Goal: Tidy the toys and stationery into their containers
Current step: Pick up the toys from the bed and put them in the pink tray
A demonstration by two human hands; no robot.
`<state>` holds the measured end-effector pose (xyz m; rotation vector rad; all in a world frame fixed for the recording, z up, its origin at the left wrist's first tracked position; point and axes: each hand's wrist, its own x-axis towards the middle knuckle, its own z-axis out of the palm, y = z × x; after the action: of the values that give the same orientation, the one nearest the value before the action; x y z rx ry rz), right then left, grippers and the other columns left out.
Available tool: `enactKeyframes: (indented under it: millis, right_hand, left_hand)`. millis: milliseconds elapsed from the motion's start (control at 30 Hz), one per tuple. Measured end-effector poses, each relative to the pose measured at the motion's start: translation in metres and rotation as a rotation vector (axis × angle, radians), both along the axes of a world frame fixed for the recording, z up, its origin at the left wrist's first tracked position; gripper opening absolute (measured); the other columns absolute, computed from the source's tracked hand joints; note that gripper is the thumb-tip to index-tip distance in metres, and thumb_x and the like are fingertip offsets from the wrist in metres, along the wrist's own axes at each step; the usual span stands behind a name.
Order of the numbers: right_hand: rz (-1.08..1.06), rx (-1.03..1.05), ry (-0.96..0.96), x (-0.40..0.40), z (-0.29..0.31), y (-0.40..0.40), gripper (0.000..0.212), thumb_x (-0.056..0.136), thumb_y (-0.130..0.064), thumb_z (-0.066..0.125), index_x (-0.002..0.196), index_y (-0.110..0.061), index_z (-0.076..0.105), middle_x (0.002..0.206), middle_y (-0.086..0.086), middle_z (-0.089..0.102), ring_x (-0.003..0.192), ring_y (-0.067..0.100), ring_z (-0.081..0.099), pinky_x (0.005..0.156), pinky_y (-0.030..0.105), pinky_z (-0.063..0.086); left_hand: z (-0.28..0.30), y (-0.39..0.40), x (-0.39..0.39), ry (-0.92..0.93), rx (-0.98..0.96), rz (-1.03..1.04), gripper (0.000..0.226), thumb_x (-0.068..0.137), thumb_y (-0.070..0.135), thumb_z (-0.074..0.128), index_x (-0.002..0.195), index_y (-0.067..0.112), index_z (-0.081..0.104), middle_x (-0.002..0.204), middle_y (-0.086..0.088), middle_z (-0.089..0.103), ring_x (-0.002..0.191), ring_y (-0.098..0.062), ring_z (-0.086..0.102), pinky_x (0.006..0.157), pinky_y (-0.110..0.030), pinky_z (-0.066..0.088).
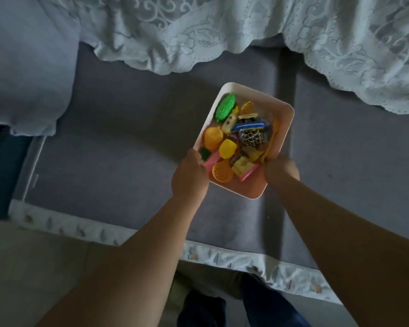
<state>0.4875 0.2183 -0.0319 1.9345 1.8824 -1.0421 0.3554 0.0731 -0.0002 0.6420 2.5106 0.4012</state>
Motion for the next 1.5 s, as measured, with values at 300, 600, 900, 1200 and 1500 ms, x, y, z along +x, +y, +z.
enactKeyframes:
  millis: [300,600,900,1200,1500]
  right_hand:
    - [0.179,-0.064,0.038,-0.070,0.005,-0.113,0.023,0.093,-0.024,0.045,0.107,-0.016,0.062,0.092,0.005,0.062,0.085,0.026,0.061,0.073,0.033,0.049]
    - [0.447,-0.151,0.071,-0.138,0.004,-0.273,0.027,0.098,-0.029,0.041,0.084,-0.020,0.063,0.086,0.003,0.067,0.066,0.014,0.060,0.053,0.025,0.045]
    - [1.036,-0.109,0.057,-0.167,0.005,-0.433,0.032,0.100,-0.028,0.038,0.109,-0.009,0.062,0.101,0.009,0.064,0.099,0.031,0.063,0.082,0.037,0.049]
    - [1.583,-0.048,-0.004,-0.121,-0.010,-0.577,0.033,0.100,-0.025,0.040,0.116,-0.005,0.060,0.120,0.016,0.063,0.110,0.034,0.060,0.081,0.030,0.042]
    - [2.044,-0.067,-0.074,-0.008,-0.081,-0.695,0.030,0.100,-0.028,0.040,0.109,-0.013,0.065,0.115,0.011,0.067,0.108,0.030,0.062,0.081,0.030,0.044]
  left_hand:
    - [-0.002,-0.125,-0.048,0.043,-0.080,0.189,0.022,0.098,0.019,0.041,0.117,0.015,0.049,0.110,-0.006,0.066,0.098,-0.027,0.064,0.072,-0.035,0.049]
    - [0.004,-0.301,-0.084,0.166,-0.062,0.482,0.044,0.085,0.033,0.067,0.118,0.011,0.048,0.112,-0.011,0.063,0.101,-0.028,0.062,0.077,-0.037,0.053]
    - [-0.008,-0.483,-0.039,0.107,-0.119,0.903,0.052,0.083,0.041,0.060,0.121,0.011,0.041,0.113,-0.016,0.058,0.104,-0.037,0.055,0.076,-0.042,0.044]
    - [-0.027,-0.614,0.097,0.033,-0.145,1.330,0.048,0.095,0.025,0.043,0.141,0.019,0.033,0.123,-0.017,0.057,0.112,-0.036,0.055,0.085,-0.044,0.045]
    - [-0.095,-0.668,0.285,-0.248,-0.206,1.903,0.052,0.093,0.016,0.041,0.144,0.015,0.030,0.135,-0.011,0.052,0.121,-0.031,0.052,0.094,-0.043,0.044]
